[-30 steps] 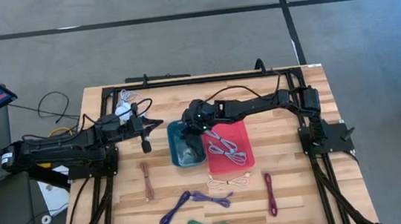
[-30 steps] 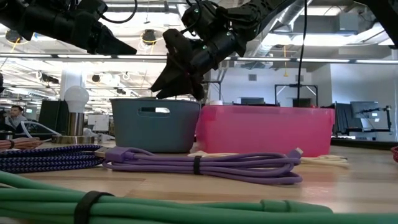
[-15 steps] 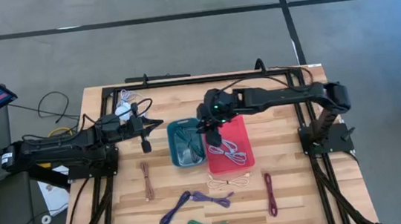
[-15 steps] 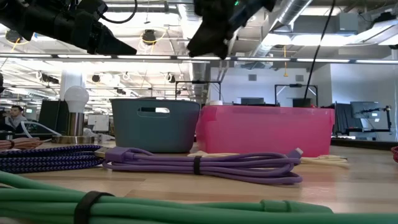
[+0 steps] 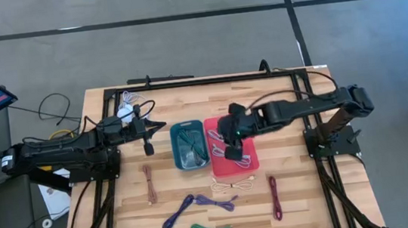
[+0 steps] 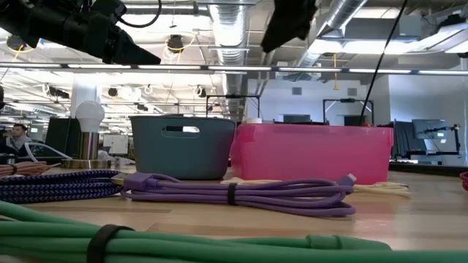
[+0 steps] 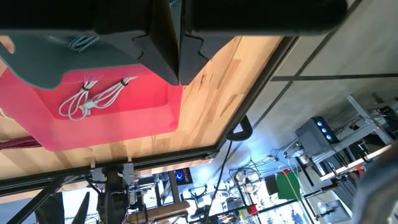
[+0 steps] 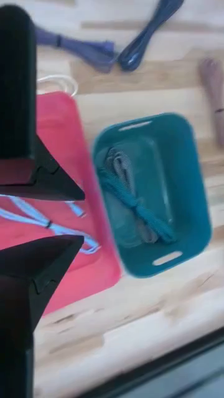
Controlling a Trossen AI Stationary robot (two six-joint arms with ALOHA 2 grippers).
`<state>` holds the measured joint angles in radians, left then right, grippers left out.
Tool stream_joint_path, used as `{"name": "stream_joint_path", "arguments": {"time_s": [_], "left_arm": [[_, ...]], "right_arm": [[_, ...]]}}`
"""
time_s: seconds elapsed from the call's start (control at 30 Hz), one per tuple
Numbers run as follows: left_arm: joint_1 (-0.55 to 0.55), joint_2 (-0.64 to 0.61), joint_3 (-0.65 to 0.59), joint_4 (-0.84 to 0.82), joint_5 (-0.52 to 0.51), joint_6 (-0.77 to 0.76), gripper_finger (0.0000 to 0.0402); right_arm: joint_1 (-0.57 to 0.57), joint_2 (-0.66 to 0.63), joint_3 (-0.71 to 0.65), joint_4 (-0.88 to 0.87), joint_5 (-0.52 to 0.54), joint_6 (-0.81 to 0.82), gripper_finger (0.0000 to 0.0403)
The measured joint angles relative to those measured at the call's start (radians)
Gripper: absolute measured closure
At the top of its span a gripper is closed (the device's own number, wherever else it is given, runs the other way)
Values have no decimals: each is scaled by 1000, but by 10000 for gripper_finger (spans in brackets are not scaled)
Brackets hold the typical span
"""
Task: Pick & Place USB Port
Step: Put the brown charger cable into the red bin
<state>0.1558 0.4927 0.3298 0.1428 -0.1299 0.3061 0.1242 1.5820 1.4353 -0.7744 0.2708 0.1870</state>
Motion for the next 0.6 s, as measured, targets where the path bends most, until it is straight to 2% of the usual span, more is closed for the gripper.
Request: {"name": "stream_joint_path", "arguments": {"time_s": [0.2, 0.6], "left_arm": [[0, 0, 0, 0, 0, 0, 389], [0, 0, 0, 0, 0, 0, 389]], "right_arm": [[107, 2, 0, -129, 145, 85, 312], [282, 7, -1, -230, 158, 218, 312]]}}
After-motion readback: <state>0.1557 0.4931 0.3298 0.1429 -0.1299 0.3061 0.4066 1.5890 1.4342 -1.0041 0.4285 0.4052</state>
